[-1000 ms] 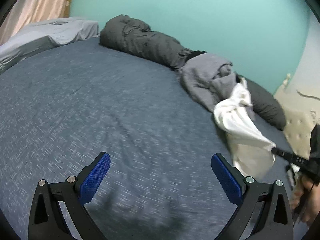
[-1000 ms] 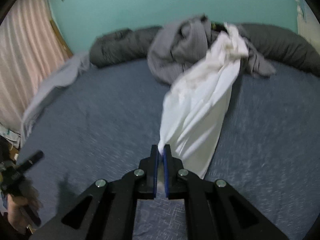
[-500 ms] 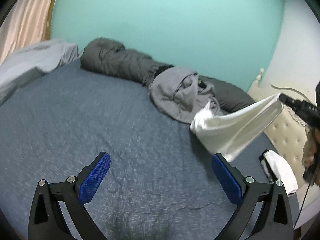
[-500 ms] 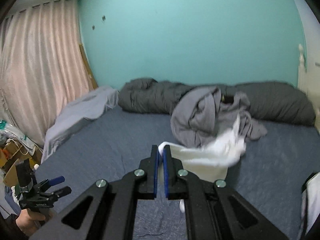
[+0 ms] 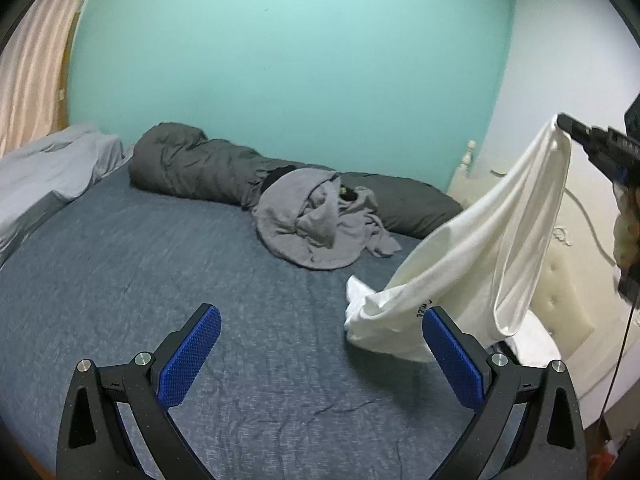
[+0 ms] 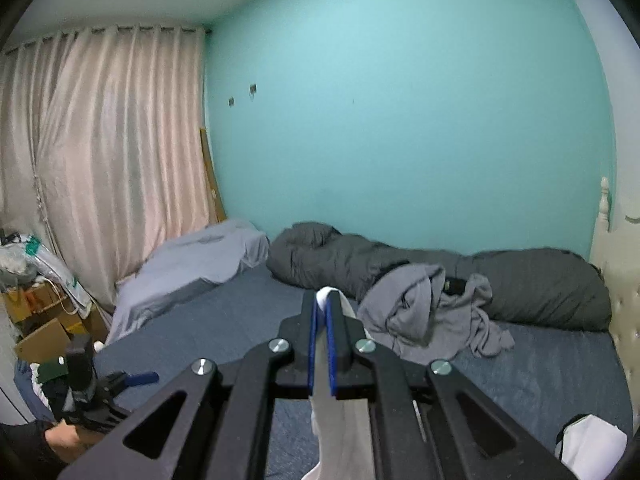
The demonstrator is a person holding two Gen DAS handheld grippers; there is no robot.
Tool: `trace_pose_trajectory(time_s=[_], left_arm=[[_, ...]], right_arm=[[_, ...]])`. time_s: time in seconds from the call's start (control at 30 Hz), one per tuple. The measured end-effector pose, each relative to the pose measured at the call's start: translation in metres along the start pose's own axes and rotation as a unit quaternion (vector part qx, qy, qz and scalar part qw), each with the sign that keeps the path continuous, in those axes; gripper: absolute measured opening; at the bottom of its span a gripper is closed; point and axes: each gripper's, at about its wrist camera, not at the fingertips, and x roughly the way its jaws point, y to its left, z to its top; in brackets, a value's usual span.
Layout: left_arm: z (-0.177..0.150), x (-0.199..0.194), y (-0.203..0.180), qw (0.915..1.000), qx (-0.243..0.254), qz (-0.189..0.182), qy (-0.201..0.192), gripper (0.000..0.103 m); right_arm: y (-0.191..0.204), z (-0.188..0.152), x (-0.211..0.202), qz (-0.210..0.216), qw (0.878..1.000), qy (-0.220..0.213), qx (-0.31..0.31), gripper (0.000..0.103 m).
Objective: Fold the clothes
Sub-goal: 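Pull the white T-shirt off the blanket and drop it onto the bed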
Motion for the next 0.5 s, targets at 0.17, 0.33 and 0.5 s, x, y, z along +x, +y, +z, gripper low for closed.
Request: trace_pose_trajectory(time_s=[0.17, 0.33, 0.5], left_arm=[[-0.003, -0.001, -0.014, 0.9996, 0.025, -0.009, 0.007, 0.103], [-0.023, 0.022, -0.022, 0.9977, 0.050, -0.008, 0.044, 0.103], [-0.052, 0.064, -0.018, 0.9936, 0.060, -0.013, 0.095, 0.103]], right_arm=[[-0.001, -0.016, 0.011, 0.009, 0.999, 0.035, 0.000, 0.004], [-0.018, -0.086, 0.048, 0.008, 0.994, 0.100, 0.045, 0.004], [-0.032, -0.153, 0.087, 0.004, 0.984, 0.163, 0.070, 0.004]])
